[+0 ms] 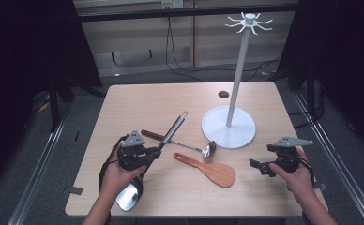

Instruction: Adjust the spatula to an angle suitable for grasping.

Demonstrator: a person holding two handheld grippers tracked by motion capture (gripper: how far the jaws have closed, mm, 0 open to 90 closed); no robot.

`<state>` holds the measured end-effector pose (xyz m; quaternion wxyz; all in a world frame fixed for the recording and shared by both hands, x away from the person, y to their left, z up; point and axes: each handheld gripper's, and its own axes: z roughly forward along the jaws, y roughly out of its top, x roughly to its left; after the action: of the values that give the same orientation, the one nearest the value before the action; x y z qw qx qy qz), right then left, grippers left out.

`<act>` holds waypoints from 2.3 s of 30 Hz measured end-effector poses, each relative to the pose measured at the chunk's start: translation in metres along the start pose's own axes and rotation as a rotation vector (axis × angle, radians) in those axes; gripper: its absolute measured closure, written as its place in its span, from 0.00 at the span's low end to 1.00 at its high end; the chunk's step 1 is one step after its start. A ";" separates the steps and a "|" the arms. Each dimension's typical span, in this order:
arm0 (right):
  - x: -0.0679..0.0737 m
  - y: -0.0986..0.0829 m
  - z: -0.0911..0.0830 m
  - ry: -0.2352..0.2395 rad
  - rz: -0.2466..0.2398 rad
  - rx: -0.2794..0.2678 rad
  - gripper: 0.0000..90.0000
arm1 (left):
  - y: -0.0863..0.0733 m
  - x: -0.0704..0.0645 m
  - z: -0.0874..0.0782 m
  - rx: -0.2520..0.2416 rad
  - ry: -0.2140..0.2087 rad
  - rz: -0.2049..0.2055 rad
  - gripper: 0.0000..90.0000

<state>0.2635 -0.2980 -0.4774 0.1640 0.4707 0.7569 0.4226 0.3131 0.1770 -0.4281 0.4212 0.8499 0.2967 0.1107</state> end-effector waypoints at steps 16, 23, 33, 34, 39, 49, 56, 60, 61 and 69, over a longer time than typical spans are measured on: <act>0.014 0.009 0.002 -0.009 -0.008 -0.047 0.01 | 0.022 -0.017 0.000 -0.184 0.082 -0.084 0.84; 0.026 0.014 0.008 0.015 -0.026 -0.051 0.01 | 0.025 -0.021 -0.003 -0.244 0.096 -0.106 0.84; 0.055 0.033 0.012 0.053 -0.023 -0.135 0.06 | 0.033 -0.023 -0.008 -0.310 0.094 -0.134 0.84; 0.057 0.034 0.012 0.059 -0.027 -0.137 0.06 | 0.034 -0.024 -0.008 -0.316 0.095 -0.132 0.84; 0.076 0.051 0.017 0.113 -0.019 -0.186 0.24 | 0.044 -0.030 -0.008 -0.342 0.086 -0.149 0.84; 0.111 0.072 0.032 0.166 -0.040 -0.222 0.41 | 0.066 -0.044 0.001 -0.378 0.099 -0.155 0.84; 0.131 0.084 0.041 0.187 -0.015 -0.225 0.46 | 0.080 -0.055 0.011 -0.382 0.106 -0.159 0.84; 0.140 0.087 0.045 0.204 -0.021 -0.226 0.51 | 0.084 -0.058 0.016 -0.382 0.104 -0.162 0.84; 0.142 0.088 0.045 0.210 -0.013 -0.229 0.54 | 0.086 -0.059 0.018 -0.376 0.112 -0.163 0.84; 0.153 0.091 0.053 0.224 -0.003 -0.252 0.67 | 0.093 -0.069 0.026 -0.382 0.099 -0.157 0.84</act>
<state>0.2729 -0.1237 -0.4132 0.1368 0.3952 0.7122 0.5638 0.3074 0.0752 -0.3673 0.5669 0.7223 0.3560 0.1734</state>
